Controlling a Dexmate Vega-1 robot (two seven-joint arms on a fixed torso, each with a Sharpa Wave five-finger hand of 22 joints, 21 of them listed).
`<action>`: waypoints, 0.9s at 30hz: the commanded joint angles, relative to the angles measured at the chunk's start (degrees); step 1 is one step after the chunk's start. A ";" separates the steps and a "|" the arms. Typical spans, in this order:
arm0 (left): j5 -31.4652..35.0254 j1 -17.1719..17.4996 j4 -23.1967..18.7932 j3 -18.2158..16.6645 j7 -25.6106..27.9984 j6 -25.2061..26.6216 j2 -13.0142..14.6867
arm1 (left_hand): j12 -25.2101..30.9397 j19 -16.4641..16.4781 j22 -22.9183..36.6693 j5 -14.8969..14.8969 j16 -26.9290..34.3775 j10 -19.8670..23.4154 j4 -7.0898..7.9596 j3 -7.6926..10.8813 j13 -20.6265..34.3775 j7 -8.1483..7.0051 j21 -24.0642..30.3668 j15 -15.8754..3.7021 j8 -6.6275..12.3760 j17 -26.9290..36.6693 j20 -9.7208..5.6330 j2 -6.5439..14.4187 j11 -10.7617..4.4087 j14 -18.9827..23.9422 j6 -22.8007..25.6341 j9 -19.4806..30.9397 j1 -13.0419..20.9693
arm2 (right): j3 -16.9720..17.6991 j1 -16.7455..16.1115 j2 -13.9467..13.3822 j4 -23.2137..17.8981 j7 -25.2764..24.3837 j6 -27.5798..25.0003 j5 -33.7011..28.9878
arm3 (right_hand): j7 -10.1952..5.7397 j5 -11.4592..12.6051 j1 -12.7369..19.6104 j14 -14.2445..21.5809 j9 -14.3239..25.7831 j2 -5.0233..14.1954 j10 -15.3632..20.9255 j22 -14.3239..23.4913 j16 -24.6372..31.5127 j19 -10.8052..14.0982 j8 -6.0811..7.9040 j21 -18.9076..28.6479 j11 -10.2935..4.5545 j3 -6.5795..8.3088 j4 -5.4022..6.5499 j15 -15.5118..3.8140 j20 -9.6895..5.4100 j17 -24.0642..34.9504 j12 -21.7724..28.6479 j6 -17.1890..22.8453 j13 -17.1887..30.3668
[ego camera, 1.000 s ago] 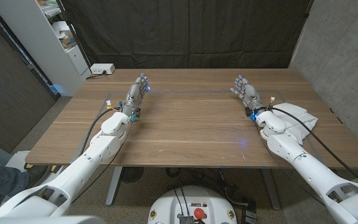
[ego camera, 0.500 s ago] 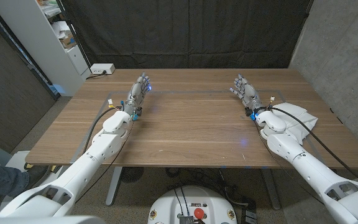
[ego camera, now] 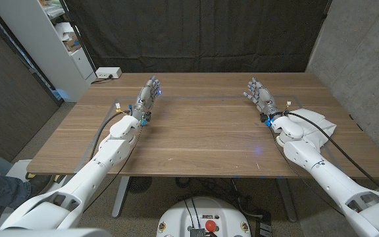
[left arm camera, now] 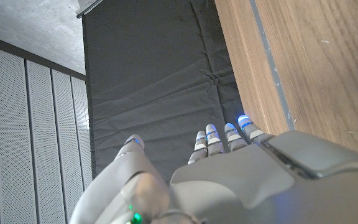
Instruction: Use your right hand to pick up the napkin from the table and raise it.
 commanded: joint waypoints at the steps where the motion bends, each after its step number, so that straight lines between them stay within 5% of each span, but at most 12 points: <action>1: 0.42 -0.39 -0.35 -0.56 -0.47 1.54 -0.17 | 0.26 -0.42 0.29 -0.05 0.22 -0.21 -0.28 0.47 0.06 0.37 -0.48 -0.03 0.05 0.19 0.42 0.14 0.25 -0.63 0.02 0.21 0.39 | 0.19 0.59 0.59 0.45 0.08 0.96 -0.04 | -0.19 -0.10 0.45 0.00 0.19 0.21 0.65 0.16 0.43 0.38 0.53 -0.08 0.04 0.12 -0.40 0.25 -0.11 -0.08 0.41 0.36 0.25; 27: 1.57 -0.11 -2.50 -0.26 -0.60 3.36 0.52 | 0.23 -0.50 0.31 -0.32 0.14 -0.23 -0.60 0.63 -0.20 0.35 -1.28 0.12 -0.06 0.18 0.65 0.59 0.25 -0.80 0.01 0.22 0.75 | 1.40 -0.01 -1.21 -0.64 0.95 3.23 -0.41 | -0.39 -0.41 0.71 0.18 0.14 0.49 0.89 0.17 0.55 0.84 0.48 -0.56 -0.25 -0.06 -0.75 0.00 -0.06 -0.43 0.49 0.34 0.22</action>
